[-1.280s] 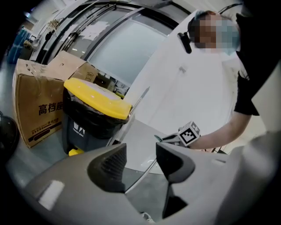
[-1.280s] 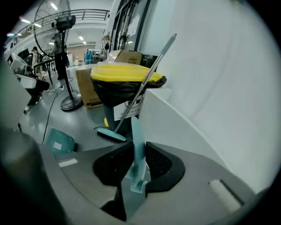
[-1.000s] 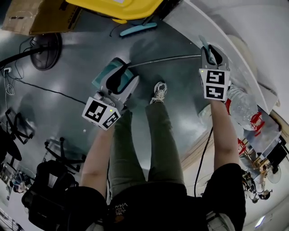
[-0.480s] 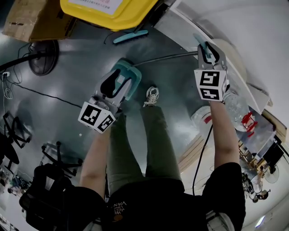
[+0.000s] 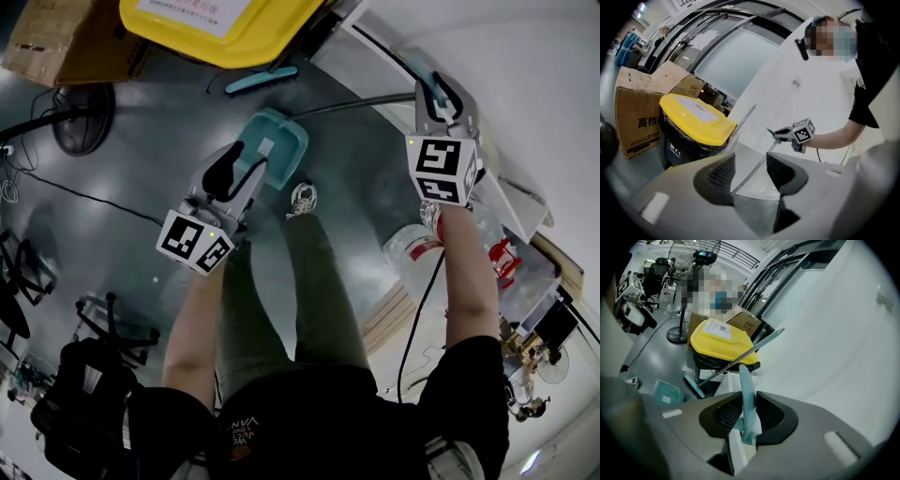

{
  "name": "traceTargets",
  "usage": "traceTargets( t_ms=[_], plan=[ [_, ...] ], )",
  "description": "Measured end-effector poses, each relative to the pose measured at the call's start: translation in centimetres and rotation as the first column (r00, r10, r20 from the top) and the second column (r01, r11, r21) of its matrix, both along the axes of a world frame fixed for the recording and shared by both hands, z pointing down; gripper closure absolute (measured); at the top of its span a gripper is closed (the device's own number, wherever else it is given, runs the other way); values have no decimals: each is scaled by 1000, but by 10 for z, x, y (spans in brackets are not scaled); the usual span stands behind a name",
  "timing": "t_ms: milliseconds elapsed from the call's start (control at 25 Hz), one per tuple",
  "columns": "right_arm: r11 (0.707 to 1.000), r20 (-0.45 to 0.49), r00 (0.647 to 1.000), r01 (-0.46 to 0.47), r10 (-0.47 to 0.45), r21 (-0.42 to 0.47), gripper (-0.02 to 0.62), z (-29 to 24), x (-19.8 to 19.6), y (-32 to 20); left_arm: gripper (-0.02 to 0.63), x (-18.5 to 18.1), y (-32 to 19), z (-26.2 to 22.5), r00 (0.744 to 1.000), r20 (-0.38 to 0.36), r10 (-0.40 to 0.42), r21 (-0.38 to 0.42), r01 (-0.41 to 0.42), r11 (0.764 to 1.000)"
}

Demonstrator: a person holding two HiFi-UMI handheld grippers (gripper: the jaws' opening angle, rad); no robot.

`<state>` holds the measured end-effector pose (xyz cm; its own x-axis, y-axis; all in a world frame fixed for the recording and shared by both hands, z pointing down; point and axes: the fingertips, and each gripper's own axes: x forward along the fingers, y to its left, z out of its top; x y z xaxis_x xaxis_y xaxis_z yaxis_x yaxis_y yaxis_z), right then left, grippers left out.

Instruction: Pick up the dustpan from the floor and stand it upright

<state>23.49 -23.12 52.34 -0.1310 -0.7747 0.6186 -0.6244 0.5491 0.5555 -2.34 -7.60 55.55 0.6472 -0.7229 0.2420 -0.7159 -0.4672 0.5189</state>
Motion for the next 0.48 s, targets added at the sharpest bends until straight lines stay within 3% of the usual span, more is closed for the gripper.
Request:
traceTargets(
  t_ms=[480],
  plan=[
    [996, -46, 998, 42, -39, 77, 508, -41, 3, -31, 379, -2, -7, -8, 1000, 9, -24, 7, 24, 1000]
  ],
)
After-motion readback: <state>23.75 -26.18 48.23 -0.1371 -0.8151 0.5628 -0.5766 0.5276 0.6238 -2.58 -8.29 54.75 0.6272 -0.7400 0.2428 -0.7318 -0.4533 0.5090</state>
